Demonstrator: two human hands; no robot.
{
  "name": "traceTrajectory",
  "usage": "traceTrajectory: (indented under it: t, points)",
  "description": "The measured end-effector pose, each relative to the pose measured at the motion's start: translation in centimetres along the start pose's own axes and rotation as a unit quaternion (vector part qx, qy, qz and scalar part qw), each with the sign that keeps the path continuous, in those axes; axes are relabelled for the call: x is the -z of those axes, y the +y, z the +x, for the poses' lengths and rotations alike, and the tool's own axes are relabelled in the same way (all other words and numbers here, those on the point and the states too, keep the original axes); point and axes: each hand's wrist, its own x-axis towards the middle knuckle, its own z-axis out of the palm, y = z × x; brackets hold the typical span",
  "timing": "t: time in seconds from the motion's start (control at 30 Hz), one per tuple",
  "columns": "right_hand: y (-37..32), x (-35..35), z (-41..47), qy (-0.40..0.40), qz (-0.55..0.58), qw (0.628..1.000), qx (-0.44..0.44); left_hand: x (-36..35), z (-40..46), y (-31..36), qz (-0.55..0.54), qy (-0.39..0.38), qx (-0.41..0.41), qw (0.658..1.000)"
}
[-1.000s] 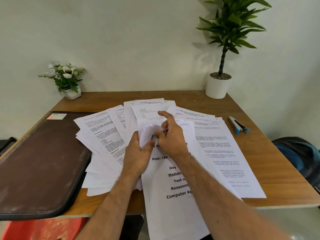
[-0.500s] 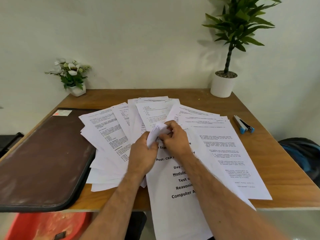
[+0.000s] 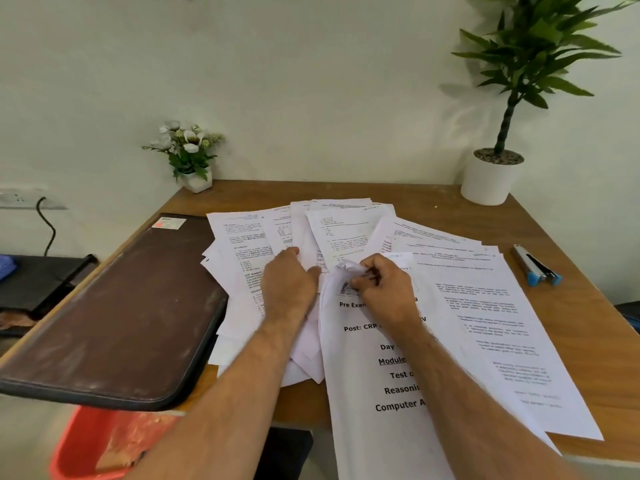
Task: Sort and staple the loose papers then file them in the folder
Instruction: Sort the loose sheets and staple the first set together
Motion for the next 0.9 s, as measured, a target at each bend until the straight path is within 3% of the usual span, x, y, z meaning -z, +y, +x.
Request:
traceTrajectory:
  t: [0.17,0.4,0.7,0.8,0.9]
  points:
    - [0.0,-0.1,-0.1,0.021,0.002,1.0,0.001,-1.7,-1.5,-1.8,0.108,-0.014,-0.087,0.99]
    - [-0.1,0.0,0.3,0.051,0.022,0.998,-0.006,-1.3,-1.3,-1.5,0.026,-0.021,-0.126,0.991]
    - [-0.2,0.2,0.3,0.022,0.012,1.0,-0.007,-0.1,0.1,-0.3,-0.012,0.015,-0.052,0.998]
    - [-0.5,0.3,0.6,0.018,0.02,1.0,-0.004,1.1,0.9,-0.3,0.071,0.063,-0.024,0.995]
    - [-0.5,0.3,0.8,0.014,0.017,1.0,-0.003,0.5,0.6,-1.5,0.159,0.028,0.007,0.987]
